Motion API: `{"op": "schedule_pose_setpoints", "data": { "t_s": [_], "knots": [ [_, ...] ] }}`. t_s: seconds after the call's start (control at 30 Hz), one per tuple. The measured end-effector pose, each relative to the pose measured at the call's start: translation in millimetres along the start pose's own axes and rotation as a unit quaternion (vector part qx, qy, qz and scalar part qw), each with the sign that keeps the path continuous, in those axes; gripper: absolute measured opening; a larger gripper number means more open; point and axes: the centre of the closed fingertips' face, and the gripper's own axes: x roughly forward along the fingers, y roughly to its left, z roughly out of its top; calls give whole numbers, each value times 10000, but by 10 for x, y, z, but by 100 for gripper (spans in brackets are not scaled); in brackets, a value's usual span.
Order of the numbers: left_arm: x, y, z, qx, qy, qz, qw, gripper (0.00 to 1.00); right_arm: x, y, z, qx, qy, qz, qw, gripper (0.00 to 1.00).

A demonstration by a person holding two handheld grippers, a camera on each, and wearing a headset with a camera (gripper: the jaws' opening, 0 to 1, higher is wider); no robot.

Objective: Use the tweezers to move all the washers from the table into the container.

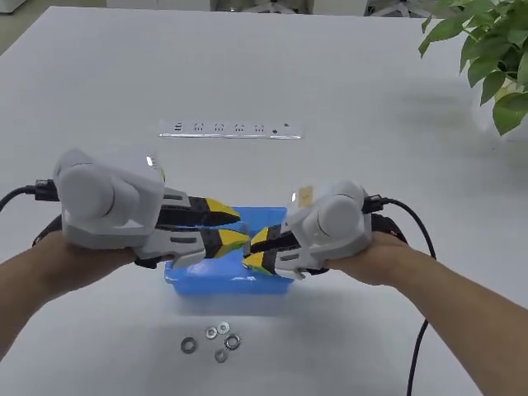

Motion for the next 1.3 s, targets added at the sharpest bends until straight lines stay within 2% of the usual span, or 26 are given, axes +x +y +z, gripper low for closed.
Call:
{"op": "schedule_pose_setpoints", "data": {
  "t_s": [0.47, 0.67, 1.07, 1.3],
  "knots": [
    [94, -16, -47, 233, 164, -205, 9994, 8, 12, 5, -20, 11, -4, 33, 10000, 10],
    [103, -28, -47, 364, 170, -281, 9988, 7, 10, 5, -28, 22, -10, 29, 10000, 11],
    [93, -31, -38, 390, 185, -288, 9987, 5, -11, 14, -18, -4, 24, 15, 10000, 13],
    [70, -26, -16, 380, 198, -250, 9988, 5, -66, -2, 45, 45, -37, -22, 10000, 15]
  ]
}}
